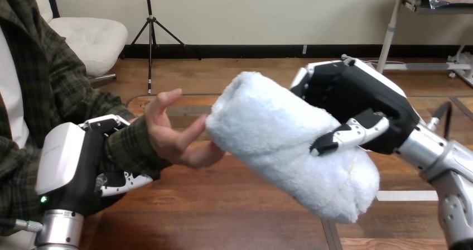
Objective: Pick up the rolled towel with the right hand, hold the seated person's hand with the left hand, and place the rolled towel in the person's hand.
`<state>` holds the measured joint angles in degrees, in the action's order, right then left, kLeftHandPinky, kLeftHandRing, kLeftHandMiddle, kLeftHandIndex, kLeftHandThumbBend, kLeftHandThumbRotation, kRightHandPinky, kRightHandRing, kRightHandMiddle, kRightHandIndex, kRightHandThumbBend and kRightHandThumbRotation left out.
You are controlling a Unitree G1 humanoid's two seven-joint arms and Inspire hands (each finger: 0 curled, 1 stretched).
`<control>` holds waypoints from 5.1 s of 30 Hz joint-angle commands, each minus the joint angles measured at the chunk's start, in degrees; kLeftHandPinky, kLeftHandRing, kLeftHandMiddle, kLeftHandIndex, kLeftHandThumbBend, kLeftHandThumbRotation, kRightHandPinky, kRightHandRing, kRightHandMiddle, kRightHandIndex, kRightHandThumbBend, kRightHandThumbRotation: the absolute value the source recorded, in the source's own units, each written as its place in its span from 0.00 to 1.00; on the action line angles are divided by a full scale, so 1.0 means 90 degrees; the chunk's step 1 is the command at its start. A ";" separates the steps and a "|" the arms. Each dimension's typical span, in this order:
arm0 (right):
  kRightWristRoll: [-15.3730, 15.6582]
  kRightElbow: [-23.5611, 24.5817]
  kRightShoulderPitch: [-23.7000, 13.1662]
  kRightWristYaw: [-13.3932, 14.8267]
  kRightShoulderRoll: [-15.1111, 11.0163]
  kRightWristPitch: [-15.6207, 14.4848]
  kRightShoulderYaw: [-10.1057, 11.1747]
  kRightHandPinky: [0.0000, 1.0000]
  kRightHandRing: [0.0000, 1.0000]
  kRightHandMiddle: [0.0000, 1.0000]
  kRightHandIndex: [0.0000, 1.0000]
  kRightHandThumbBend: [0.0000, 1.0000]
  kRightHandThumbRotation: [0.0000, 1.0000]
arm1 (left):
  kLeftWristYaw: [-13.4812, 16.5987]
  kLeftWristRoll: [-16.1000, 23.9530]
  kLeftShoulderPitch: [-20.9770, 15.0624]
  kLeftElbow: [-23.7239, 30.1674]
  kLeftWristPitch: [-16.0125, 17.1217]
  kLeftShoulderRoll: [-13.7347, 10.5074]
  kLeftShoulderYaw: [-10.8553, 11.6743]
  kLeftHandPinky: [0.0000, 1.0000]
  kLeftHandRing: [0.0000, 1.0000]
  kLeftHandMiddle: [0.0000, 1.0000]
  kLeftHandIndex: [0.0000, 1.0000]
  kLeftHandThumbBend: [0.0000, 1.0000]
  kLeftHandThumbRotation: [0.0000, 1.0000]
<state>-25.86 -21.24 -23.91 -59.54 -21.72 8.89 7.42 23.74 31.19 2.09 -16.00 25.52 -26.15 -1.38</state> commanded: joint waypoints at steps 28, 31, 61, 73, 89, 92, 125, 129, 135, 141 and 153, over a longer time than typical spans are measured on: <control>0.0208 -0.1590 -0.1937 -0.0880 0.0690 0.1139 -0.0297 0.26 0.32 0.40 0.44 0.81 0.00 | -0.0248 0.0178 -0.0062 0.0985 0.0023 0.0550 -0.0212 0.34 0.38 0.43 0.45 0.95 0.00; 0.0246 -0.1776 -0.2048 -0.0969 0.0755 0.1258 -0.0329 0.25 0.32 0.39 0.44 0.81 0.00 | -0.0285 0.0158 -0.0025 0.1056 0.0031 0.0594 -0.0208 0.34 0.38 0.43 0.45 0.95 0.00; 0.0938 -0.2488 -0.2274 -0.1041 0.1215 0.1593 -0.0761 0.22 0.28 0.36 0.41 0.84 0.00 | -0.0680 0.0123 0.0310 0.1718 -0.0127 0.0886 -0.0158 0.33 0.37 0.43 0.44 0.93 0.00; 0.1033 -0.2870 -0.2285 -0.1050 0.1429 0.1630 -0.0847 0.22 0.28 0.36 0.41 0.86 0.00 | -0.0813 0.0004 0.0447 0.1960 -0.0196 0.0997 -0.0146 0.32 0.37 0.42 0.44 0.94 0.00; 0.1415 -0.3886 -0.2470 -0.0776 0.1564 0.1857 -0.0848 0.17 0.23 0.33 0.40 0.86 0.00 | -0.0922 -0.0004 0.0598 0.2211 -0.0244 0.1049 -0.0097 0.32 0.36 0.42 0.44 0.94 0.00; 0.1511 -0.4063 -0.2503 -0.0702 0.1569 0.1989 -0.0848 0.17 0.22 0.33 0.40 0.86 0.00 | -0.0937 -0.0029 0.0605 0.2214 -0.0216 0.1047 -0.0086 0.32 0.36 0.42 0.44 0.94 0.00; 0.1987 -0.5010 -0.2610 -0.0219 0.1651 0.2349 -0.0820 0.16 0.21 0.32 0.39 0.84 0.00 | -0.0979 -0.0162 0.0597 0.2066 0.0022 0.1034 -0.0030 0.31 0.36 0.42 0.44 0.95 0.00; 0.1997 -0.5023 -0.2592 -0.0188 0.1649 0.2377 -0.0809 0.16 0.21 0.33 0.39 0.84 0.00 | -0.0983 -0.0139 0.0603 0.2080 -0.0010 0.1035 -0.0031 0.31 0.36 0.42 0.44 0.95 0.00; 0.1992 -0.5038 -0.2580 -0.0185 0.1633 0.2380 -0.0780 0.19 0.25 0.36 0.41 0.85 0.00 | -0.1024 -0.0110 0.0624 0.2186 -0.0115 0.1055 -0.0028 0.31 0.36 0.42 0.44 0.95 0.00; 0.2060 -0.5009 -0.2584 -0.0083 0.1584 0.2367 -0.0810 0.33 0.39 0.46 0.48 0.88 0.01 | -0.1041 -0.0136 0.0623 0.2170 -0.0096 0.1046 -0.0009 0.31 0.36 0.42 0.44 0.95 0.00; 0.2241 -0.4710 -0.2592 0.0134 0.1357 0.2627 -0.0804 0.63 0.70 0.73 0.73 0.99 0.21 | -0.1048 -0.0113 0.0627 0.2155 -0.0124 0.1048 0.0020 0.30 0.36 0.42 0.44 0.94 0.00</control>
<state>-6.92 -65.46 -45.54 -59.82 -9.62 31.14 0.90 14.57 30.46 10.49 -0.63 22.23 -18.00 1.10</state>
